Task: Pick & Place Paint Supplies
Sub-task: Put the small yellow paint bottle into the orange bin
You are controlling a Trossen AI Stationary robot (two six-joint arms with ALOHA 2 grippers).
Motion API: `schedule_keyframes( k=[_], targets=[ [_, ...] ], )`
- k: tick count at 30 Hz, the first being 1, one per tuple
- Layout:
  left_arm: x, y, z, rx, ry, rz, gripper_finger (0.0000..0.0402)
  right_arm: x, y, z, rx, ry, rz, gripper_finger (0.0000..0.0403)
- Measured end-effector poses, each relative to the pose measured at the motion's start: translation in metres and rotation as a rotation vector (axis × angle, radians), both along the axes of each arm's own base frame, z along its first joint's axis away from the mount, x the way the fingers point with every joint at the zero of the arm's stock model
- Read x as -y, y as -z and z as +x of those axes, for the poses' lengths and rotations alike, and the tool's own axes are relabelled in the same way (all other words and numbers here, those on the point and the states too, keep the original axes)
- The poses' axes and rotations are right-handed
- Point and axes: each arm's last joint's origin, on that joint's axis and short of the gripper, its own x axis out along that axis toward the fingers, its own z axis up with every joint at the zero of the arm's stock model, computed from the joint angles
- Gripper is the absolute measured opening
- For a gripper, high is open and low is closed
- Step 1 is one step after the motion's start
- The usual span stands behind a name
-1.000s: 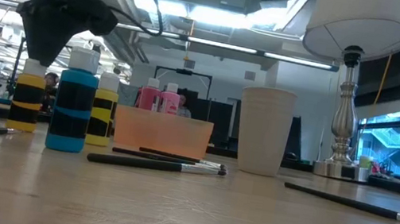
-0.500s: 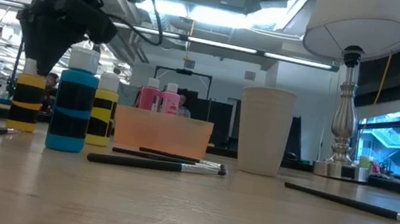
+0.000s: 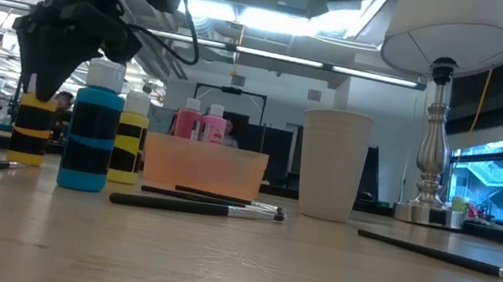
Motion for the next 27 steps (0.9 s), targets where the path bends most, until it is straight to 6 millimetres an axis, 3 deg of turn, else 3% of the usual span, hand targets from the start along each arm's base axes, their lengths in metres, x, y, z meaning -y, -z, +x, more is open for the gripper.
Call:
schedule_keyframes(
  k=[27],
  targets=[
    [0.0004, -0.0003, 0.0001, 0.003, 0.011, -0.016, 0.0174, 0.0001, -0.0002, 0.0000, 0.002, 0.005, 0.000, 0.0087]
  ],
)
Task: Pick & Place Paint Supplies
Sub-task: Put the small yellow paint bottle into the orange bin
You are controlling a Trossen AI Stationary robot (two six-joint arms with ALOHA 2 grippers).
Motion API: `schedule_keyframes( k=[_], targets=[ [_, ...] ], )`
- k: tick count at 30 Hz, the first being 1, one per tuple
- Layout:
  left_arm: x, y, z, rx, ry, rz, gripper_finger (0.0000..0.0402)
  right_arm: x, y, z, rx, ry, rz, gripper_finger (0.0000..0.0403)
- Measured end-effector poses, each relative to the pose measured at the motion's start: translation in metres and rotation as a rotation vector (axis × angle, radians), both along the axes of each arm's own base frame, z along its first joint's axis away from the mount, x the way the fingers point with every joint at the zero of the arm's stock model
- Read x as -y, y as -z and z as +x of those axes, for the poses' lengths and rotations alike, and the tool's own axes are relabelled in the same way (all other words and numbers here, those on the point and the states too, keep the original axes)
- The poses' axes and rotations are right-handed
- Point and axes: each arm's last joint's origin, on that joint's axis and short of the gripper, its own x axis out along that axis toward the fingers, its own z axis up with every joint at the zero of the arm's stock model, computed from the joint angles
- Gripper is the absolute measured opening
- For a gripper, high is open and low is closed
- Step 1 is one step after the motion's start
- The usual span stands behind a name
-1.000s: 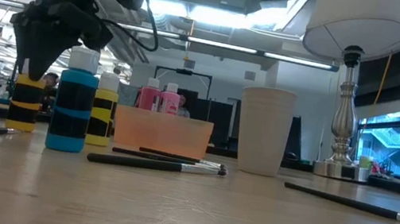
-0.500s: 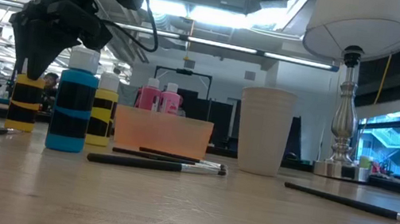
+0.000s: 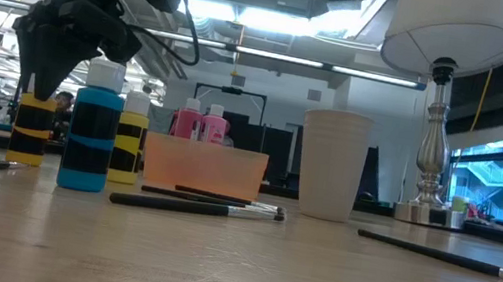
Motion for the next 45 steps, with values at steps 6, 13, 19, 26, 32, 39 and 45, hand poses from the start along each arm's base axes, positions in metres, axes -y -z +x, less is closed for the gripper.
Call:
schedule_keyframes(
  k=[6, 13, 19, 26, 32, 39, 45],
  targets=[
    [-0.0006, -0.0001, 0.0001, 0.001, 0.012, 0.015, 0.0171, 0.0001, 0.0000, 0.0001, 0.001, 0.003, 0.000, 0.0087],
    [0.0001, -0.0010, 0.0002, 0.005, 0.008, -0.008, 0.0138, 0.0001, 0.0000, 0.0001, 0.001, 0.004, 0.000, 0.0087],
    [0.0003, -0.0016, 0.0003, 0.007, 0.005, -0.016, 0.0123, 0.0003, -0.0001, 0.0003, 0.001, 0.014, 0.000, 0.0087],
    [0.0001, -0.0014, 0.0002, 0.008, 0.049, -0.014, 0.0119, 0.0003, -0.0004, 0.0003, 0.005, 0.014, 0.000, 0.0087],
    [0.0006, -0.0011, 0.0000, 0.008, 0.076, -0.032, 0.0118, 0.0003, -0.0004, 0.0003, 0.005, 0.014, 0.000, 0.0087],
    [0.0000, -0.0009, -0.0002, 0.006, 0.096, -0.018, 0.0118, 0.0002, -0.0005, 0.0002, 0.005, 0.013, 0.000, 0.0087],
    [0.0003, -0.0008, -0.0002, 0.005, 0.114, -0.005, 0.0119, 0.0002, -0.0003, 0.0003, 0.004, 0.013, 0.000, 0.0087]
  ],
)
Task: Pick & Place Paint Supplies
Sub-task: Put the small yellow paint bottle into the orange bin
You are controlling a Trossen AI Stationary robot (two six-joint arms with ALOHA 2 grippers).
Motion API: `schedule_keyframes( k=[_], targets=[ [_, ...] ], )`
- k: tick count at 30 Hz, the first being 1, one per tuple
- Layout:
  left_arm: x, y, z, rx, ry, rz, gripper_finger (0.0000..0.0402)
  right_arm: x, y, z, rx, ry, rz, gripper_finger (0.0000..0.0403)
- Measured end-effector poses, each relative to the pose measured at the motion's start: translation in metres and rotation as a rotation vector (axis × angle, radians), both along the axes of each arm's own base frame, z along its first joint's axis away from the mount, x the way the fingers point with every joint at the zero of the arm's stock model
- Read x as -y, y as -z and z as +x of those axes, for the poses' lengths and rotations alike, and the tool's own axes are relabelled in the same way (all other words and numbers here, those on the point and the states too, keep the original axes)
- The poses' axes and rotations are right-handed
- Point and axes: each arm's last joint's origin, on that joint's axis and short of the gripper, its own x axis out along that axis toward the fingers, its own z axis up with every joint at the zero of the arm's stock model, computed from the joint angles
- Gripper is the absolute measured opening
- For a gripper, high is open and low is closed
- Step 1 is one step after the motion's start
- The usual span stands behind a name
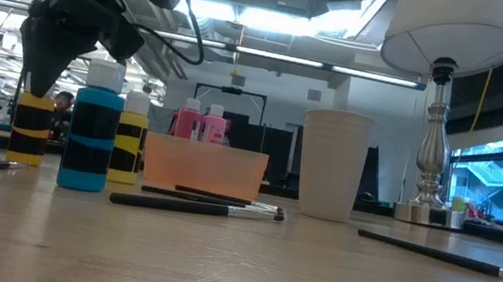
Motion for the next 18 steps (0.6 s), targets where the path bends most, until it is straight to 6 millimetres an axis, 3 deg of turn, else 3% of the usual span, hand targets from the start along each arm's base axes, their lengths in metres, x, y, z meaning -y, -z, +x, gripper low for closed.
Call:
schedule_keyframes(
  k=[12, 18],
  targets=[
    [0.003, -0.001, 0.000, 0.002, 0.012, 0.006, 0.0118, 0.000, 0.000, 0.000, -0.003, 0.000, 0.001, 0.0087],
    [0.002, -0.014, 0.005, 0.028, 0.027, 0.027, 0.0118, 0.000, 0.000, 0.000, -0.002, -0.001, 0.001, 0.0087]
  ],
)
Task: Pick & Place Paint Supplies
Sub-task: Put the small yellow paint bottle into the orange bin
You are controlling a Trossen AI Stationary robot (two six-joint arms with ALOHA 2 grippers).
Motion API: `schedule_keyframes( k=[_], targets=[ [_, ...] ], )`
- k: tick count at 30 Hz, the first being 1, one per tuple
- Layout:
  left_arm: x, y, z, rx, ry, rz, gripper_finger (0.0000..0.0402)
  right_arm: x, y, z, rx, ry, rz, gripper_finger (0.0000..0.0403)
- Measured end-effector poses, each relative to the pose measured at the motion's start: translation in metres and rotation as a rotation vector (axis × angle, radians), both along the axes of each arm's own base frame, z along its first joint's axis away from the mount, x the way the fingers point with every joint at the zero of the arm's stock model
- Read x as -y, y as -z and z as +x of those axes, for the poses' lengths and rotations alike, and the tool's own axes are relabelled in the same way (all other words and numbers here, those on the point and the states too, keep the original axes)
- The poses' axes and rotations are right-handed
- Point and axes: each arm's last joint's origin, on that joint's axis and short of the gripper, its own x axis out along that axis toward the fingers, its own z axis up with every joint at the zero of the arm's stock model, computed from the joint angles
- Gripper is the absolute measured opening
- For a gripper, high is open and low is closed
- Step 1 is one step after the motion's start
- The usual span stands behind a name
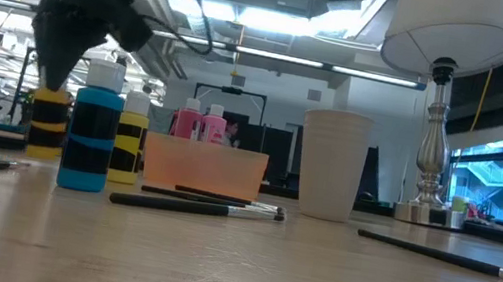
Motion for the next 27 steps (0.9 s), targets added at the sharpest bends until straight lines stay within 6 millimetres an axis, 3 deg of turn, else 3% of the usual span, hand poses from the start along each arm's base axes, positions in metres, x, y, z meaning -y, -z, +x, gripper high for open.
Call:
schedule_keyframes(
  k=[7, 14, 27],
  targets=[
    [0.000, -0.013, -0.002, -0.042, 0.014, -0.015, 0.0118, 0.000, 0.000, 0.000, -0.001, 0.000, 0.000, 0.0087],
    [0.003, -0.041, -0.008, -0.117, 0.048, -0.038, 0.0118, 0.000, 0.000, 0.000, -0.007, -0.002, 0.006, 0.0087],
    [0.003, -0.104, 0.001, 0.054, 0.095, -0.035, 0.0118, 0.000, 0.001, 0.000, -0.015, -0.013, 0.008, 0.0087]
  ],
)
